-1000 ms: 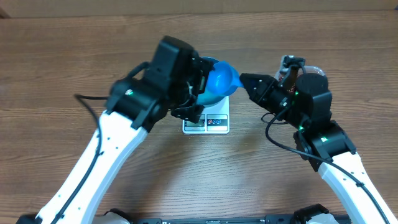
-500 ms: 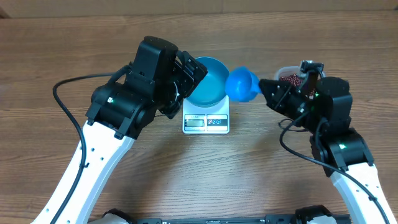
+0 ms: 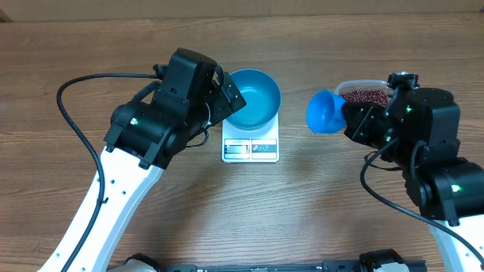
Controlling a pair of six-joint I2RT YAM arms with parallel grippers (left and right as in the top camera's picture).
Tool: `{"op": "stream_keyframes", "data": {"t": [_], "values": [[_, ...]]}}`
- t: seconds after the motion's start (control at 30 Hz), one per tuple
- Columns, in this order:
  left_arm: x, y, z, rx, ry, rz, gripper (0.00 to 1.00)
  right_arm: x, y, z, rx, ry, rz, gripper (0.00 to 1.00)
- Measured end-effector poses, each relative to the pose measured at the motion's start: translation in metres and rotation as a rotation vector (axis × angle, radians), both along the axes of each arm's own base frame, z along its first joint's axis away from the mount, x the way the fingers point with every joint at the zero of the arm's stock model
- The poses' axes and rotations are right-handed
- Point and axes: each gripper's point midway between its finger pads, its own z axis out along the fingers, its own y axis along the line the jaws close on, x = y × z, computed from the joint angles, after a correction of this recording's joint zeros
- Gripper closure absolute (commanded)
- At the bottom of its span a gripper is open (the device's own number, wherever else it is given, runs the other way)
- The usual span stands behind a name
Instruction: Scoop item into bowl and weigh 150g on scale
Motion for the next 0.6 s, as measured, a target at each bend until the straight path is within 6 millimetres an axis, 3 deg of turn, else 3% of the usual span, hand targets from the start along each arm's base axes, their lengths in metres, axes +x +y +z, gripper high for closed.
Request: {"op": "stream_keyframes", "data": {"t": [0.17, 0.6], "values": [[0.001, 0.003, 0.0, 0.061, -0.029, -0.059, 0.01, -0.013, -0.015, -0.004, -0.082, 0.054, -0.036, 0.96], [-0.011, 0.002, -0.011, 0.294, -0.078, -0.431, 0.01, -0.04, -0.048, 0.001, -0.259, 0.132, -0.114, 0.96]]}}
